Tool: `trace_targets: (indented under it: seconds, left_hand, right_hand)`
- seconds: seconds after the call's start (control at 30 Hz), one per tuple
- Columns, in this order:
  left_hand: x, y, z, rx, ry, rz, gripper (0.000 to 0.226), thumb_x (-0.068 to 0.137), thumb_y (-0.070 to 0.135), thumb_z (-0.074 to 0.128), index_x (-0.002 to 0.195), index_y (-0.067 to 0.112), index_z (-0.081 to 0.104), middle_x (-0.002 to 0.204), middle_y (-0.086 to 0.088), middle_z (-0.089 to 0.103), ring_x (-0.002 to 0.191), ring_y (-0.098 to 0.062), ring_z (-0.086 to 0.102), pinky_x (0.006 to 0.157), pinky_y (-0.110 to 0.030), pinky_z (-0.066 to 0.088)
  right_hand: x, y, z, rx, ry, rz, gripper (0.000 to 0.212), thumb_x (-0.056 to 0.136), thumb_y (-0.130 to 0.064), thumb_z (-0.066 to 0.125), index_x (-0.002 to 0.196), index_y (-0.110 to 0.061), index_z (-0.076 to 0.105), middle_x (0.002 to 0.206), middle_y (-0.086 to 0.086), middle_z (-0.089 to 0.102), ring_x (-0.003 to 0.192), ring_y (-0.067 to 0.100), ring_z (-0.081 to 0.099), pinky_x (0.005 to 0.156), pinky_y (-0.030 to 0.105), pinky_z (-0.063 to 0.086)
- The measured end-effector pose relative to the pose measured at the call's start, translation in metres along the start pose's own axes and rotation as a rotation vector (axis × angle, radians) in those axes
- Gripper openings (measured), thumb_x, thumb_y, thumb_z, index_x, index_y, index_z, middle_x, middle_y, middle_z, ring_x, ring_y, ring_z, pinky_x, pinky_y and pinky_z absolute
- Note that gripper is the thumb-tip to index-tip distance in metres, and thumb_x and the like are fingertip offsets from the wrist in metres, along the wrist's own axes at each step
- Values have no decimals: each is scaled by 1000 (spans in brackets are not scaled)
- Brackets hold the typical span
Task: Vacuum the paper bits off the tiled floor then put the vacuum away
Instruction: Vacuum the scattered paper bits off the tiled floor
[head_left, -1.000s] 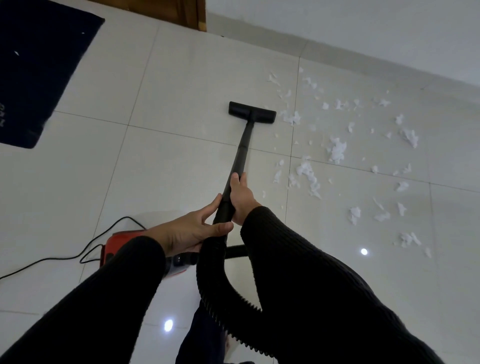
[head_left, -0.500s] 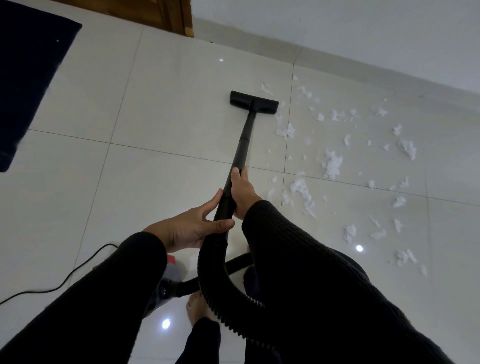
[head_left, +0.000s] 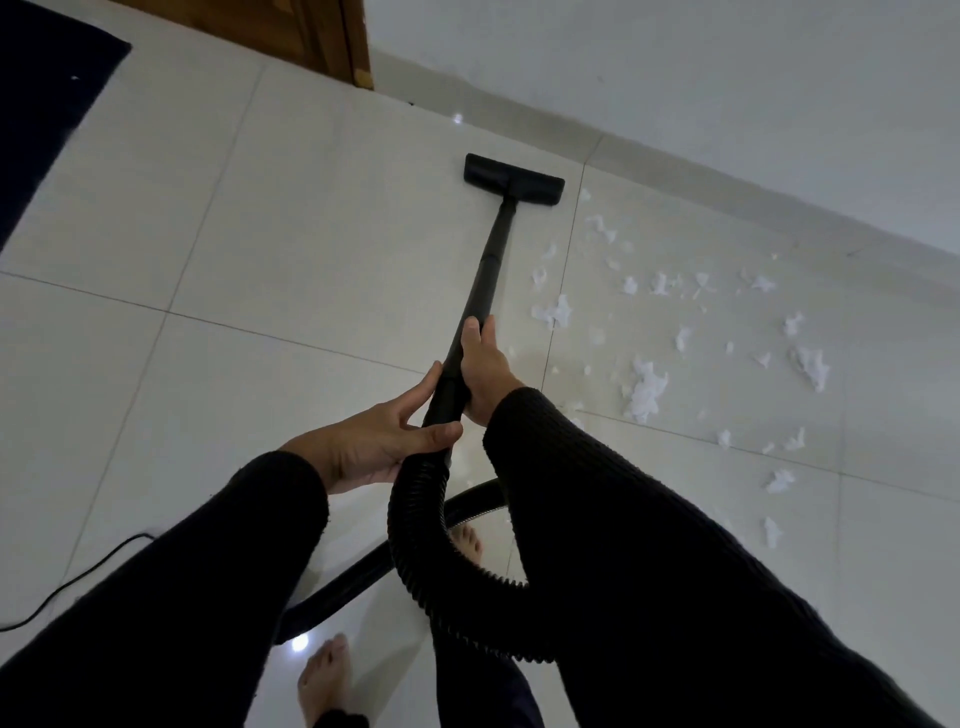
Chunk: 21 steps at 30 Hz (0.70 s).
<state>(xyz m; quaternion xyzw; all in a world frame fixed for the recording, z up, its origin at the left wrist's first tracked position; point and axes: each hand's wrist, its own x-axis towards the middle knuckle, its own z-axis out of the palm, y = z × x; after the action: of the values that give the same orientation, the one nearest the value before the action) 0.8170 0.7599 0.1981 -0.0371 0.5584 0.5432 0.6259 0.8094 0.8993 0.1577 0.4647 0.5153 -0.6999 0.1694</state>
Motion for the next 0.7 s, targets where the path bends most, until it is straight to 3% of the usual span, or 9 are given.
trace_targets:
  seconds: [0.17,0.3,0.43,0.53,0.7]
  left_hand:
    - [31,36,3,-2,15,7,99,67,35,68,144,52,7,72,3,67,73,-9,65,65,-20,53]
    - [54,56,6,-36,24,10,99,67,34,68,144,51,9,75,1,64,75,-11,63,64,-21,53]
    - [67,63,7,-60,-34,1,95,77,32,72,141,57,7,73,0,60,72,-11,61,66,-23,53]
    - [68,62,8,-75,-71,7,94,78,28,69,138,63,6,74,-2,56,72,-11,59,68,-24,53]
    - [67,67,13,-131,-82,5,92,78,26,69,138,63,9,77,-3,54,73,-12,55,65,-22,52]
  right_hand:
    - [31,-33,-17,18,15,13,53,104,-42,29,152,-42,7,123,-1,41,109,21,48,81,37,46]
    - [53,-53,-31,9,16,-17,54,105,-41,28,153,-38,5,133,3,40,118,24,47,84,36,46]
    - [61,-62,-38,107,-1,25,52,103,-41,34,152,-40,14,122,4,44,100,23,54,73,36,52]
    - [63,-60,-42,256,20,85,52,101,-45,42,149,-41,22,102,4,54,82,16,59,65,33,54]
    - [64,-62,-39,270,101,100,53,95,-57,42,141,-29,40,97,2,52,73,13,55,64,31,53]
